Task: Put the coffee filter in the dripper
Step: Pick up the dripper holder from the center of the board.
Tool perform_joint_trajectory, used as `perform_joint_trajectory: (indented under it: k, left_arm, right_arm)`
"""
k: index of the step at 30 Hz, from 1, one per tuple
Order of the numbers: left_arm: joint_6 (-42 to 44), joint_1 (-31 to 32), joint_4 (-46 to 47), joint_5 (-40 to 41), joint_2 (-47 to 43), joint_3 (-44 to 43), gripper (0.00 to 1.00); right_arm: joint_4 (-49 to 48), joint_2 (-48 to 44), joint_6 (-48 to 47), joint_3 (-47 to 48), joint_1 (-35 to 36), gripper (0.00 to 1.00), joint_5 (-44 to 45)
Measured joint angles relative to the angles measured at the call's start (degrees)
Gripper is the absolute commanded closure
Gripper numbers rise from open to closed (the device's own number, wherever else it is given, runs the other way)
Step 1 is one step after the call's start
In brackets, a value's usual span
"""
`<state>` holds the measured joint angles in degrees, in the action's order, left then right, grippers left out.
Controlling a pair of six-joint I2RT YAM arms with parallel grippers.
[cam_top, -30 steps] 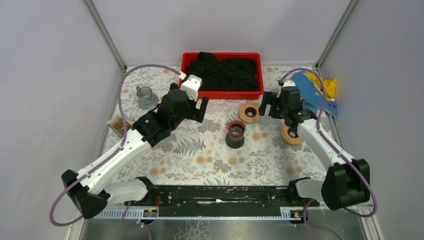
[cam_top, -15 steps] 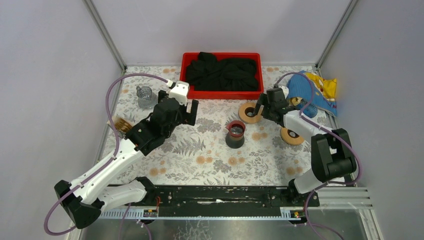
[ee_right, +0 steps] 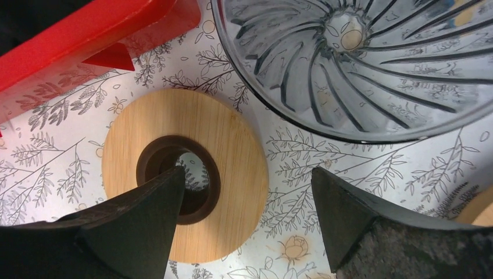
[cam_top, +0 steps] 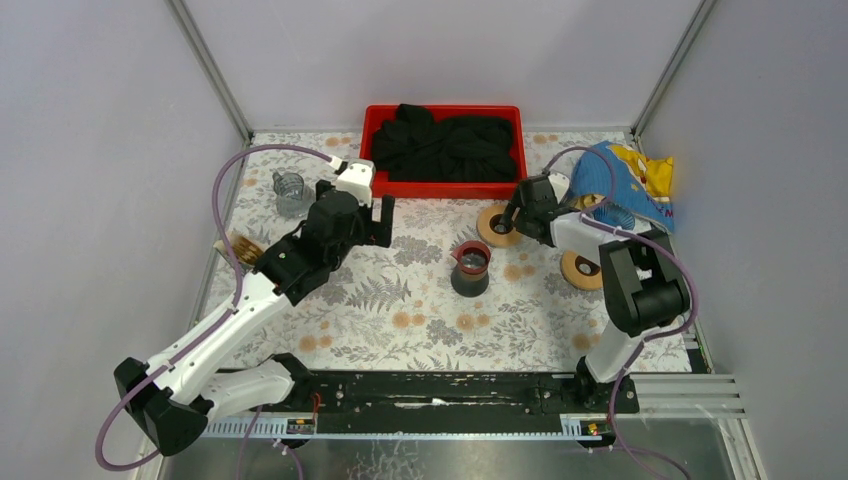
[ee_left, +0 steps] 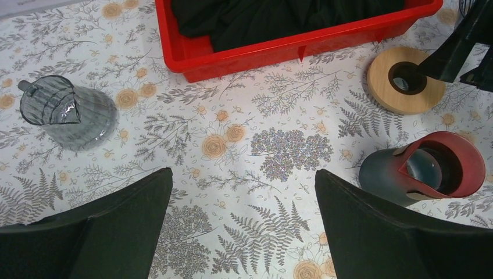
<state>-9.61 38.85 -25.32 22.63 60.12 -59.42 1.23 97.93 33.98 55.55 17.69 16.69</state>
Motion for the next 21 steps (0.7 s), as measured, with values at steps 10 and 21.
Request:
perform_joint_trajectory:
  k: [10, 21]
  left_arm:
    - [-1.4, -1.5, 0.0, -2.8, 1.3, 0.0, 0.0]
    - [-2.3, -2.7, 0.0, -4.5, 1.8, 0.0, 0.0]
  right_arm:
    - [-0.5, 3.3, 1.1, 0.7, 0.7, 0.26, 1.3]
    - [-1.2, 5.2, 1.3, 1.4, 1.0, 0.35, 0.7]
